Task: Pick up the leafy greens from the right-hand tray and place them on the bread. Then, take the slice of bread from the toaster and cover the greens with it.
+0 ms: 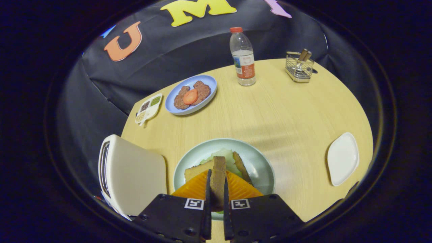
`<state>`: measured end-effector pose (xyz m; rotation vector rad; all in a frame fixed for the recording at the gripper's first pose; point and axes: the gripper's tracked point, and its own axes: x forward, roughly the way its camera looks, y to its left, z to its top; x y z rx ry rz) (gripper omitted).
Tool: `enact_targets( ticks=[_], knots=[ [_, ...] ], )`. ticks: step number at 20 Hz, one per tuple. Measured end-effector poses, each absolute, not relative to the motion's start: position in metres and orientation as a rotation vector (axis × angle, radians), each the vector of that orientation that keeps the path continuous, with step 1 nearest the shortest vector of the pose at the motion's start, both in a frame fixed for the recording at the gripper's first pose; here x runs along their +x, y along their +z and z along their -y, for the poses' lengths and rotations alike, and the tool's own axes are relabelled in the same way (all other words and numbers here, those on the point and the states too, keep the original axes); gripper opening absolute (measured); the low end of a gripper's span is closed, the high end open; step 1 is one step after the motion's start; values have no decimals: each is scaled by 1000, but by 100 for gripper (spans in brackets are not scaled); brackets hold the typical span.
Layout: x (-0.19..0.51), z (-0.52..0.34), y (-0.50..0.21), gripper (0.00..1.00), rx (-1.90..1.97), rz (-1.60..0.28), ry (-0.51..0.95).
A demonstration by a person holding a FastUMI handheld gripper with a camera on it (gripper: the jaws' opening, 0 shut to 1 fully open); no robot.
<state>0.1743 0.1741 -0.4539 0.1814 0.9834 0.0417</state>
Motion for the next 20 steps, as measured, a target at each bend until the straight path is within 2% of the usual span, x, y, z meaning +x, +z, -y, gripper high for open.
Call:
enact_targets(
  ticks=[1,3,5,8,15,20],
  knots=[
    [175,-171,-459,22,175,-992,42],
    [176,-168,-462,24,180,-1005,43],
    [179,-164,-466,37,175,-1009,39],
    [186,-162,-467,38,148,-998,53],
    [183,-151,-461,69,84,-957,51],
    [165,-140,-423,93,39,-899,74]
  ],
)
